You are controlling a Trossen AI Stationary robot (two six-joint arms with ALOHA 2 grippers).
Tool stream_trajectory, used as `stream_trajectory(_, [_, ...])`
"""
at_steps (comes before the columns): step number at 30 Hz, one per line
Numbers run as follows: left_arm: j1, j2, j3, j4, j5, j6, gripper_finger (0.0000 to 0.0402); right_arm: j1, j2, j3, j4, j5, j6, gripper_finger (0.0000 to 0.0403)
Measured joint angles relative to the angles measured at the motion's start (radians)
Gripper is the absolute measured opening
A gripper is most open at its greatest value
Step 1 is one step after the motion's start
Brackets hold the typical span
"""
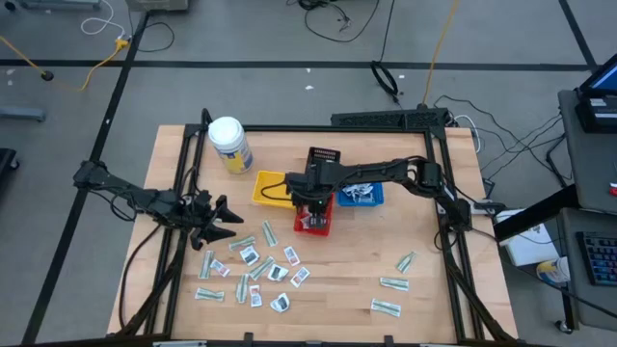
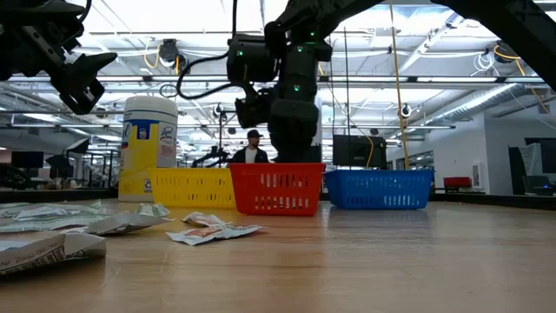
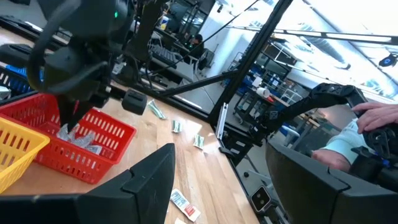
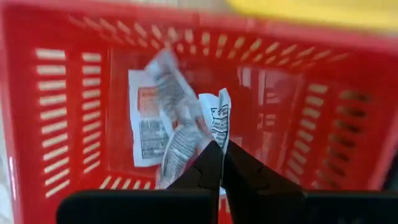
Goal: Pick & Place First Aid Supplies
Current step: Put the ointment pack into the red bin, then put the bandage pack into the yellow bin
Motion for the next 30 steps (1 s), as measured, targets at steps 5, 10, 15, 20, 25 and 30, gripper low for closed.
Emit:
stream_trajectory(5, [0.000, 0.000, 0.000, 0.000, 0.000, 0.000, 0.0257, 0.001, -0.001, -0.002, 0.006, -0.028, 0.019, 0.0059])
stream_trajectory(10, [0.000, 0.000, 0.000, 0.000, 0.000, 0.000, 0.0257, 0.000, -0.002, -0.002, -0.010, -0.023, 0.018, 0.0154])
stream_trajectory(15, [0.000, 0.000, 0.000, 0.000, 0.000, 0.000, 0.0257, 0.007, -0.054, -0.001, -0.036, -0.022, -0.038, 0.0216])
stream_trajectory(20, [0.000, 0.000, 0.000, 0.000, 0.000, 0.000, 0.0257, 0.039, -0.121, -0.029, -0.059, -0.025, -0.075, 0.0235])
stream_trajectory(25, [0.000, 0.000, 0.000, 0.000, 0.000, 0.000, 0.0257, 0.053, -0.193, -0.112, -0.041, -0.024, -0.057, 0.0231])
stream_trajectory(30, [0.000, 0.000, 0.000, 0.000, 0.000, 0.000, 0.0257, 0.069, -0.310, -0.287, -0.005, -0.023, -0.052, 0.0227])
